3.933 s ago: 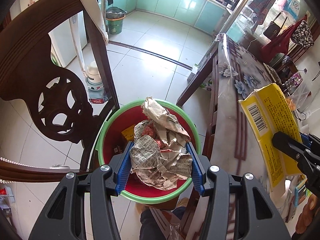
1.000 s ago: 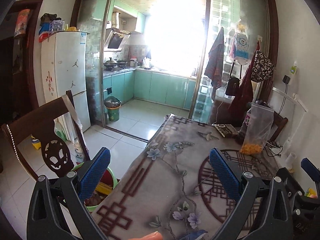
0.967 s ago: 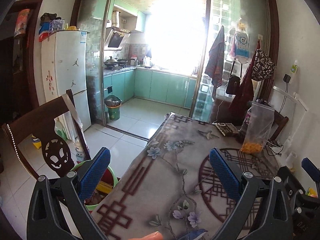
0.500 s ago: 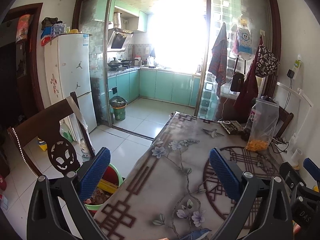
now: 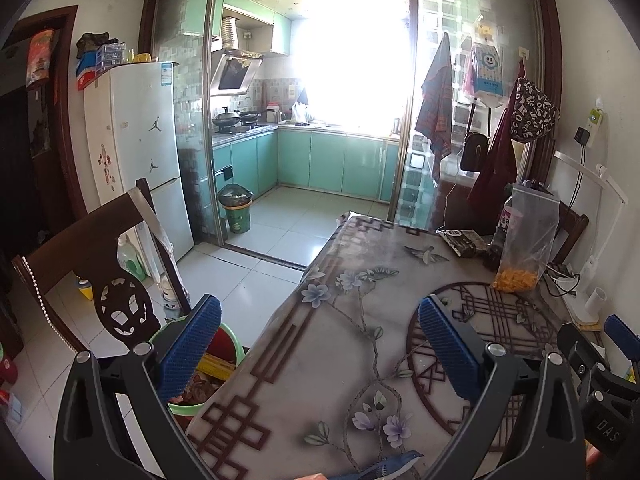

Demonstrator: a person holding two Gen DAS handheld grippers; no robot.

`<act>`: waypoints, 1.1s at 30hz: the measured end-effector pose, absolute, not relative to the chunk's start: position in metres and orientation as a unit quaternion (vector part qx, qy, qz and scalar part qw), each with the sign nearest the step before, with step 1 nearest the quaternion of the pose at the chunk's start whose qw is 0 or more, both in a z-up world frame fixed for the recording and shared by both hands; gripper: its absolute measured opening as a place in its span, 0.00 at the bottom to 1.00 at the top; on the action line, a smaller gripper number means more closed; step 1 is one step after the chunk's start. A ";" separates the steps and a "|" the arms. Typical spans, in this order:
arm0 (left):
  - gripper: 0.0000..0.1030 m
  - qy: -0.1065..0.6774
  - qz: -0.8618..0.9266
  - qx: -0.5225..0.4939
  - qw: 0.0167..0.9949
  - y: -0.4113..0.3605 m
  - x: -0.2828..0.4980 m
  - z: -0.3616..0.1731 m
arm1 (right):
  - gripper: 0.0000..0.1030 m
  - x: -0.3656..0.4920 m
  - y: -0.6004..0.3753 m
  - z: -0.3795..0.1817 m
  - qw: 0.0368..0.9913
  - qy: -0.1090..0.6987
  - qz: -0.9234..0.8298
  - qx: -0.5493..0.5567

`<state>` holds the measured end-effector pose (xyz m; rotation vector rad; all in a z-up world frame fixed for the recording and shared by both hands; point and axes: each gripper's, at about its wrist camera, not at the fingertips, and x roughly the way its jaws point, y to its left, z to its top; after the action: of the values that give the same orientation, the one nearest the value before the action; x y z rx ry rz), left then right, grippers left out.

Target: Collect trash

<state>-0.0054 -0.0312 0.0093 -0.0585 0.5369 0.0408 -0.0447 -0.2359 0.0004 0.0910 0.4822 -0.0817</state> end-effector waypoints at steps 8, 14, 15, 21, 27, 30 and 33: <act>0.92 0.264 0.019 -0.021 0.964 -0.034 -0.003 0.009 | 0.96 -0.040 -0.239 -0.003 0.967 0.246 -0.043 0.047; 0.92 0.267 0.021 -0.022 0.963 -0.034 0.000 0.007 | 0.96 -0.037 -0.239 -0.004 0.966 0.250 -0.041 0.046; 0.92 0.267 0.021 -0.022 0.963 -0.034 0.000 0.007 | 0.96 -0.037 -0.239 -0.004 0.966 0.251 -0.041 0.046; 0.92 0.268 0.020 -0.022 0.963 -0.034 0.000 0.007 | 0.96 -0.035 -0.240 -0.005 0.966 0.252 -0.040 0.047; 0.92 0.273 0.018 -0.021 0.962 -0.036 0.006 0.004 | 0.96 -0.031 -0.241 -0.010 0.964 0.258 -0.039 0.046; 0.92 0.276 0.014 -0.020 0.961 -0.039 0.010 0.001 | 0.96 -0.028 -0.243 -0.012 0.963 0.261 -0.040 0.046; 0.92 0.280 0.009 -0.016 0.960 -0.043 0.013 -0.002 | 0.96 -0.025 -0.246 -0.014 0.962 0.265 -0.042 0.047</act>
<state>0.0134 -0.0429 -0.0018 -0.0326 0.5672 0.0189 -0.0252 -0.2455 -0.0137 0.0956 0.5360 -0.0845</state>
